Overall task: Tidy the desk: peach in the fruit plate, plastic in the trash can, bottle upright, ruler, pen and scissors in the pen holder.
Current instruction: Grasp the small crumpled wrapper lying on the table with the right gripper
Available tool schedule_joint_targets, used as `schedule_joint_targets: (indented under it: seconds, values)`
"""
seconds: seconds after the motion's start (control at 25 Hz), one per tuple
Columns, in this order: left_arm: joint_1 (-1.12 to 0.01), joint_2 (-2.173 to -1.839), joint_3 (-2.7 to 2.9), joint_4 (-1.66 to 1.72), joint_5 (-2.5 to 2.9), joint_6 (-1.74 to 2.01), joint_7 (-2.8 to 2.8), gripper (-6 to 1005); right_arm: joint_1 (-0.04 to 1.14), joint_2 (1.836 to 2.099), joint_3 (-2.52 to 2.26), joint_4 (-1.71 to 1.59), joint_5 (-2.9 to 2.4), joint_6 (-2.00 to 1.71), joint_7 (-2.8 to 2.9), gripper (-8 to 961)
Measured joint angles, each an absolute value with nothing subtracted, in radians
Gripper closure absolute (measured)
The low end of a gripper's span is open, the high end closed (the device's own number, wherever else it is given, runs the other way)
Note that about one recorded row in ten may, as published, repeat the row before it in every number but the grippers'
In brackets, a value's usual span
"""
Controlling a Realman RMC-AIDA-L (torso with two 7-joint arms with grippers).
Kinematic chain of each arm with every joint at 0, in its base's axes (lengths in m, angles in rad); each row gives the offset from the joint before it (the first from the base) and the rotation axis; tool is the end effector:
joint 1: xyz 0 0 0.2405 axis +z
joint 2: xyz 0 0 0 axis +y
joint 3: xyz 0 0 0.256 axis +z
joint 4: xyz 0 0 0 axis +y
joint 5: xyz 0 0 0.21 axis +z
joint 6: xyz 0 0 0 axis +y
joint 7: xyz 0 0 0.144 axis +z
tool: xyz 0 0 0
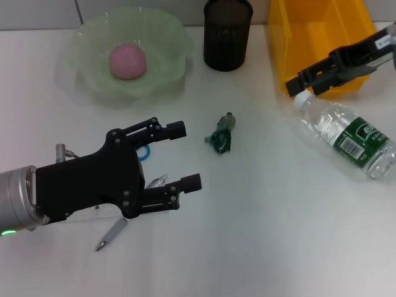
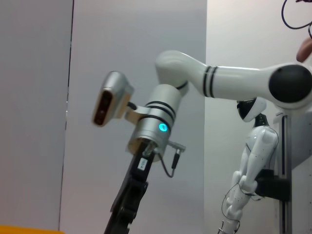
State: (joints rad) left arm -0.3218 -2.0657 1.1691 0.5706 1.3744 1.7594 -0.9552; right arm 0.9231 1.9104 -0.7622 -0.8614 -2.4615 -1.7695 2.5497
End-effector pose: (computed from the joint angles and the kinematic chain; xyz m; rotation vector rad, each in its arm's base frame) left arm -0.2411 0.2560 -0.0175 -2.6821 -0.1489 -1.2385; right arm 0.1699 0.4069 0.0755 -2.5996 1.5281 -0.0227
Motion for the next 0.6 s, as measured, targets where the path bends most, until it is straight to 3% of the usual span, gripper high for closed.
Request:
schedule_joint_targets:
  seconds: [0.16,0.6]
  values:
    - [-0.321,-2.065,1.182,0.571,1.374,1.761,-0.929,219,0.987,1.908,-0.802,-0.785,-2.518,-1.712,2.59,126]
    - [-0.317,-2.069,1.233,0.554,1.436,1.771,-0.83,222,1.066,1.945,-0.873,-0.608,-2.53,-1.507,2.66,126]
